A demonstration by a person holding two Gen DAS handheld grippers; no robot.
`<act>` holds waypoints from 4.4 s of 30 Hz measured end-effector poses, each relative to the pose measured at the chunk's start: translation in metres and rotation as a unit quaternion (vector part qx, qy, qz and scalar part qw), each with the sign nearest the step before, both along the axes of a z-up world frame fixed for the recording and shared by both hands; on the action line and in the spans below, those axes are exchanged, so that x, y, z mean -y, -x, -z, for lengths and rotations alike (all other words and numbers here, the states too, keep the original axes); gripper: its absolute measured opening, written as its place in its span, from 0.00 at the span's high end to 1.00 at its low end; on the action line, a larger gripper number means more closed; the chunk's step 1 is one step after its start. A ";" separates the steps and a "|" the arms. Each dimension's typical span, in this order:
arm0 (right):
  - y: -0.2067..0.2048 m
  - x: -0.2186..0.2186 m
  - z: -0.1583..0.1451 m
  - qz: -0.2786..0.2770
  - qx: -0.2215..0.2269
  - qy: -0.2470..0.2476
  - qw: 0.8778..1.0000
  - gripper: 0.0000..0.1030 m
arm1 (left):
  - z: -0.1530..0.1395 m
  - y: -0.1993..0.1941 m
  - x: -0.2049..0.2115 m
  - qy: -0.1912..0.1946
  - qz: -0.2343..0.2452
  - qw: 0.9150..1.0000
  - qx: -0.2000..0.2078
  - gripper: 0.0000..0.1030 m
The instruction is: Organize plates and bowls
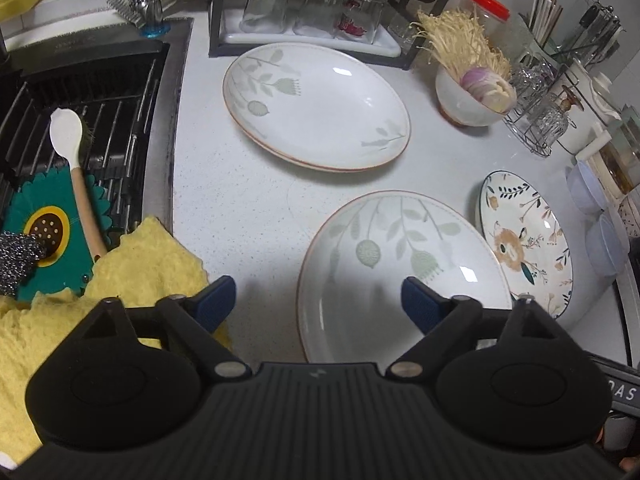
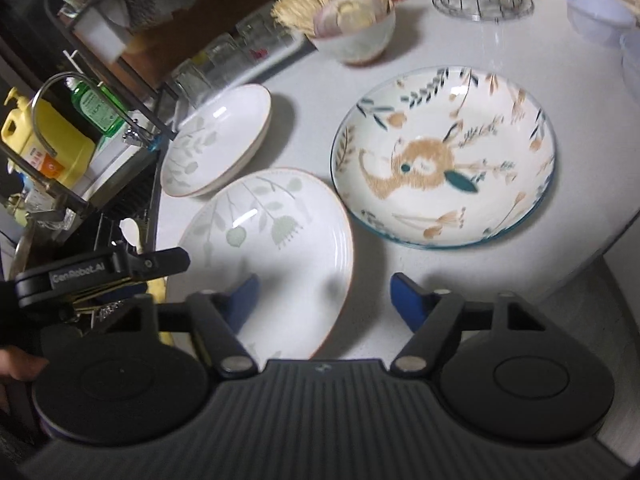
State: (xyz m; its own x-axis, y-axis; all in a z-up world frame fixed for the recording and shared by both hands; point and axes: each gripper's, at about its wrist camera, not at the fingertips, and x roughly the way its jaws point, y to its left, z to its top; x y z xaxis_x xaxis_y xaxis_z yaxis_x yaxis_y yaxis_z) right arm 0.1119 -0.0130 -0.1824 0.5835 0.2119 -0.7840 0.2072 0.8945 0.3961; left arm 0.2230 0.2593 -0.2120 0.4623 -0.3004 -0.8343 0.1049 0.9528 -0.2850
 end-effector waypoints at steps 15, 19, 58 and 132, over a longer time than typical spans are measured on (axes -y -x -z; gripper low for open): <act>-0.022 -0.010 0.016 0.038 -0.012 0.024 0.999 0.75 | 0.029 -0.028 -0.001 0.029 0.027 0.999 -0.006 0.68; -0.026 -0.016 0.018 0.032 -0.005 0.040 0.999 0.75 | 0.030 -0.031 0.003 0.032 0.037 0.999 -0.002 0.71; -0.026 0.029 -0.108 0.002 0.067 0.026 0.997 0.76 | -0.102 -0.031 0.031 0.083 0.038 0.996 0.015 0.71; -0.091 0.166 -0.001 -0.055 -0.002 0.076 0.996 0.76 | -0.015 -0.045 0.165 0.070 -0.015 0.992 -0.108 0.58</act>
